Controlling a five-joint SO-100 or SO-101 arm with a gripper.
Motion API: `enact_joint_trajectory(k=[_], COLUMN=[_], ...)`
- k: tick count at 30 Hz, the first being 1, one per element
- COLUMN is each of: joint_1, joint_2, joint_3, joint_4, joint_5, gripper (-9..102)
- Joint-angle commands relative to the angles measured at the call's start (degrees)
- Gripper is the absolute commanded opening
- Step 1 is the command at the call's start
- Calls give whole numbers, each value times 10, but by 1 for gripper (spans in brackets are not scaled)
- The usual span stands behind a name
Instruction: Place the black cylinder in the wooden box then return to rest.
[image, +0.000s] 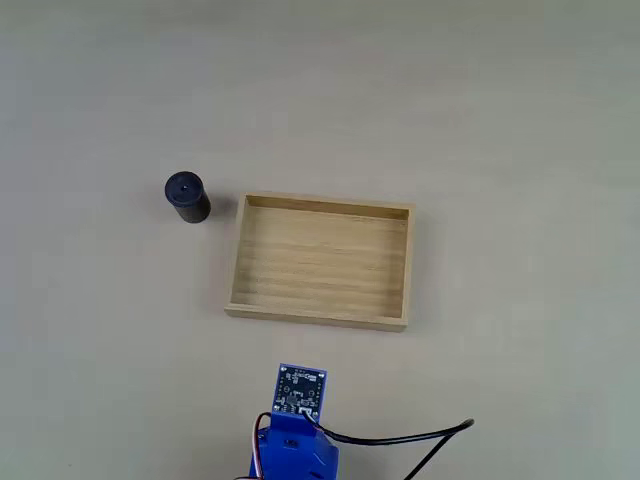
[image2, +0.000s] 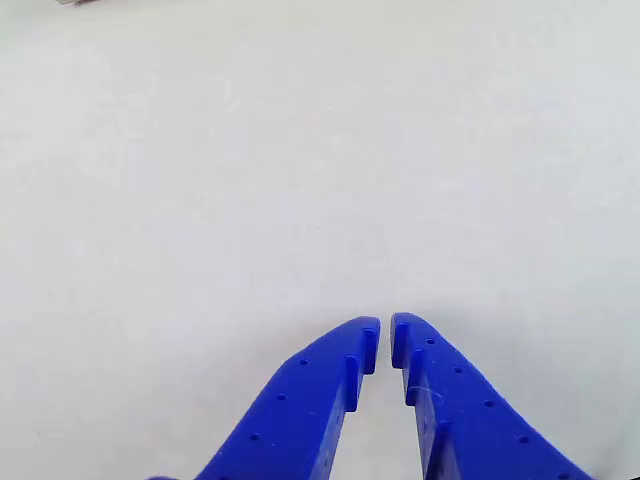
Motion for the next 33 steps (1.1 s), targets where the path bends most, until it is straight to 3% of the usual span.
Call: enact_joint_trajectory(k=[1, 11, 15, 22, 33], joint_1=[-9, -8, -6, -23, -75], joint_2=[-5, -5, -5, 45, 205], joint_3=[18, 18, 18, -30, -177], joint_4=[1, 1, -8, -63, -215], joint_5=[-5, -2, 76, 94, 107], gripper=[0, 0, 0, 0, 0])
